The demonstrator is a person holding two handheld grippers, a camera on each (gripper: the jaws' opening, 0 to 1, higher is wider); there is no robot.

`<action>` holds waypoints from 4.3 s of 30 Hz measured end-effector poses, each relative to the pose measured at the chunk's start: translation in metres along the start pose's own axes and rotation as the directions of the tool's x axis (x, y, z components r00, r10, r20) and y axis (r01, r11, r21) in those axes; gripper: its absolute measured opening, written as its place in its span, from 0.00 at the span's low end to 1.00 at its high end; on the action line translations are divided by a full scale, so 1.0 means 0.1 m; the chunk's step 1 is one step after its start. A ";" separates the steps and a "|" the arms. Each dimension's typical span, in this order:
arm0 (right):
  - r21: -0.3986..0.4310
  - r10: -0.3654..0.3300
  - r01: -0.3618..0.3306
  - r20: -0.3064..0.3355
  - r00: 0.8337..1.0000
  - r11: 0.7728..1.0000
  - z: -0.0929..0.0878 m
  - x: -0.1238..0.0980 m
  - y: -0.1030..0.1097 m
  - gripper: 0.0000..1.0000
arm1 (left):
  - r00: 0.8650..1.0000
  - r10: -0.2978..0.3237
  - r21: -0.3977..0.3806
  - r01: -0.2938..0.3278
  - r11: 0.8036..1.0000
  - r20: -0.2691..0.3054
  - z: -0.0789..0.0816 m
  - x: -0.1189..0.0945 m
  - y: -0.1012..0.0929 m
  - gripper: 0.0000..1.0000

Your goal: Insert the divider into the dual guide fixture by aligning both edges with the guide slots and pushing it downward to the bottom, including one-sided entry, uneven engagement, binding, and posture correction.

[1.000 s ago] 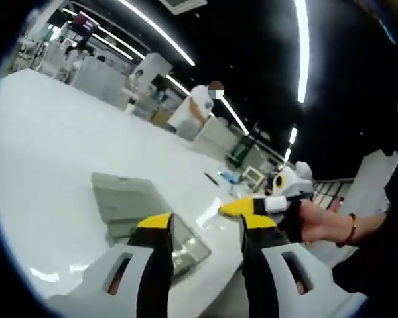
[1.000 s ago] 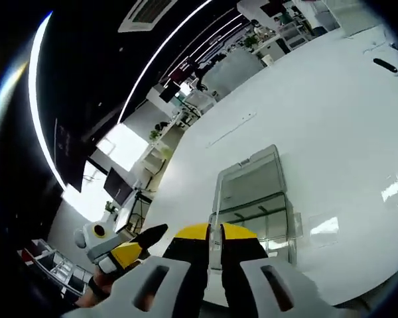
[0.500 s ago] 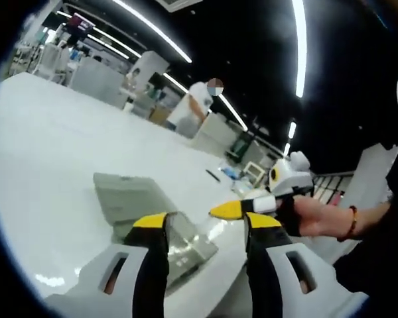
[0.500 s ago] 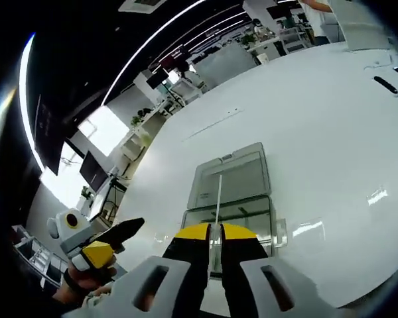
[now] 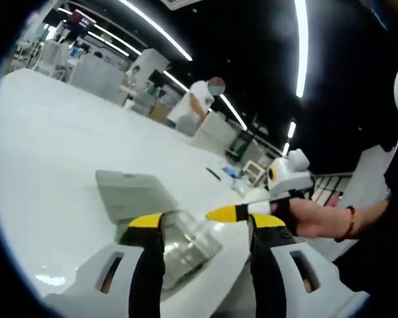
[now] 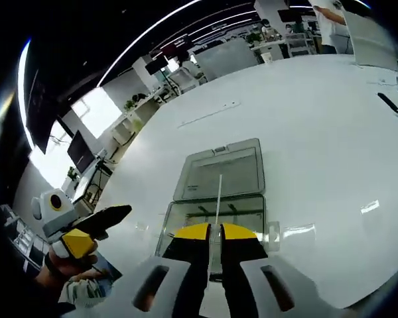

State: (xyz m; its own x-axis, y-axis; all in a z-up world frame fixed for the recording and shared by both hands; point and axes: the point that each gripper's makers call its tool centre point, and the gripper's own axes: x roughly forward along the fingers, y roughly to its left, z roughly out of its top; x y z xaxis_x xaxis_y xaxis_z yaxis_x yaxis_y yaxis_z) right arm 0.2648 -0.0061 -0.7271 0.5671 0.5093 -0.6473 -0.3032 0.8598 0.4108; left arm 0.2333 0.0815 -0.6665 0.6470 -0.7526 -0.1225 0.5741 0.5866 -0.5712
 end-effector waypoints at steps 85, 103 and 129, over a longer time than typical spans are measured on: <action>-0.195 -0.143 0.122 -0.100 0.985 0.973 -0.21 0.27 -0.10 0.01 | 0.999 0.040 -0.043 -0.040 0.998 0.001 -0.04 -0.04 0.19 0.51; -0.262 -0.155 0.131 -0.073 0.985 0.956 -0.27 0.37 -0.08 0.01 | 0.998 0.057 -0.037 -0.058 0.998 -0.027 -0.11 -0.02 0.23 0.51; -0.401 -0.156 0.103 -0.101 0.983 0.910 -0.37 0.44 -0.08 0.04 | 0.964 0.246 -0.024 -0.250 0.968 -0.101 -0.34 -0.19 0.49 0.51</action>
State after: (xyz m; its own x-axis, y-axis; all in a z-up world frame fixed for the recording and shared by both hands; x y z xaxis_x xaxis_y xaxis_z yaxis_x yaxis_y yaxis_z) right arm 0.2639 0.0110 -0.7822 0.5276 0.3701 -0.7647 -0.5242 0.8501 0.0497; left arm 0.2319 0.1145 -0.7203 0.7144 -0.6112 -0.3406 0.3822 0.7486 -0.5418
